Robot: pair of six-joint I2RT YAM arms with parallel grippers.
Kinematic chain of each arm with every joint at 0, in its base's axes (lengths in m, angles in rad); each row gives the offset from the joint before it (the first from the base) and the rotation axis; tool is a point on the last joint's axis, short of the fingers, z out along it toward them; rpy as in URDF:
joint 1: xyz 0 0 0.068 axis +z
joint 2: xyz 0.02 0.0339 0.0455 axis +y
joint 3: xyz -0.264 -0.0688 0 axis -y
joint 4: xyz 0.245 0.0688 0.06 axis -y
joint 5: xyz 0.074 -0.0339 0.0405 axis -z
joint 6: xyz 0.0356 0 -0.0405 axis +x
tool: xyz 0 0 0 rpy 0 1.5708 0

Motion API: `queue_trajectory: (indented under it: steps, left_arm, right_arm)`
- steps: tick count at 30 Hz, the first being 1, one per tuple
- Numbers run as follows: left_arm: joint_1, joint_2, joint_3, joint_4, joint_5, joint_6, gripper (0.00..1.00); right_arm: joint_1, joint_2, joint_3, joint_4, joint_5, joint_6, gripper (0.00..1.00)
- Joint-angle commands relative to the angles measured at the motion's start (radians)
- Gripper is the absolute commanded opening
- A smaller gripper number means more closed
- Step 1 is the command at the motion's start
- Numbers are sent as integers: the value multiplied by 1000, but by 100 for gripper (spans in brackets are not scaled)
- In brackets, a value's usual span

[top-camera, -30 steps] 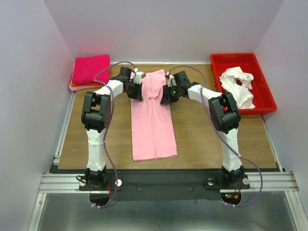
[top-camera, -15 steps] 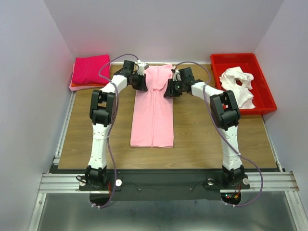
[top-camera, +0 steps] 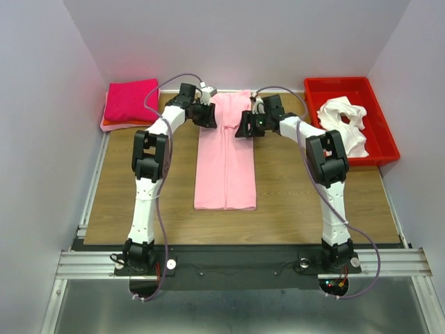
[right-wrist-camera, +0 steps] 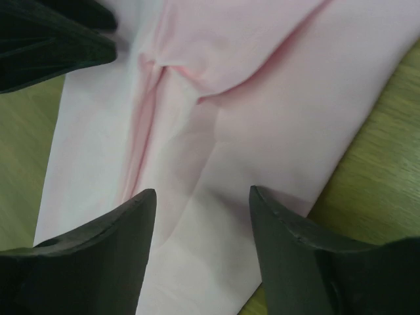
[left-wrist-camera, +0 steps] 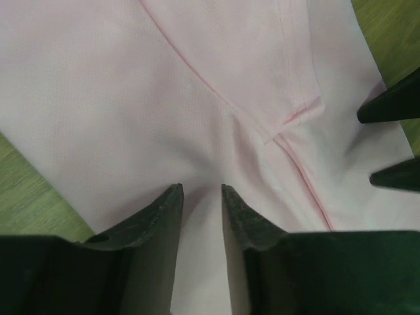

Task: Fold and stack the t-shirts
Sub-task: Fold the tshirt

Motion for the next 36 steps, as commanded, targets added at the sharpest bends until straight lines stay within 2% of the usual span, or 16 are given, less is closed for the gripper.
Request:
queue_trajectory:
  steps: [1,3,4,5,6,9,13,15,16,18,21,24,26,28,32,36]
  left_arm:
    - [6,-121,60,-44,-11,82,56]
    - [9,-229,44,-47,-32,121,73]
    - [9,-267,28,-48,-43,135,80]
    - [9,-307,12,-50,-51,149,92]
    - [12,-349,-6,-41,-57,164,93]
    - [23,-583,-135,14,-69,200,96]
    - [70,-862,-500,194,15,253,96]
    - [70,-1006,-610,285,-52,257,97]
    - [72,-1047,-711,306,-61,260,97]
    - [67,-1145,-794,318,-77,316,99]
    - [69,-1219,-896,243,-66,420,99]
    - [66,-1312,-1024,75,97,638,99]
    - [43,-1401,-1169,73,98,740,99]
    - [15,-1481,-1299,56,83,845,92]
    - [-60,-1575,-1488,44,70,974,76]
    - [-186,-1584,-1629,60,43,979,60]
  right_arm:
    - [-8,-137,2,-37,-59,-25,75]
    - [-7,-203,-9,-50,-91,-50,87]
    - [-7,-236,-10,-57,-98,-63,90]
    - [-5,-300,-13,-81,-104,-80,93]
    - [-5,-329,-13,-99,-107,-100,99]
    - [10,-429,-6,-208,-98,-236,100]
    - [59,-552,-55,-358,-4,-440,100]
    - [86,-625,-114,-412,69,-520,100]
    - [88,-648,-137,-417,91,-525,100]
    - [90,-708,-202,-416,105,-566,100]
    - [90,-780,-303,-416,54,-638,100]
    - [100,-872,-395,-445,-138,-731,100]
    - [140,-951,-545,-393,-103,-782,98]
    - [238,-986,-697,-359,3,-848,95]
    - [338,-1002,-855,-269,60,-905,86]
    - [462,-969,-941,-157,134,-917,77]
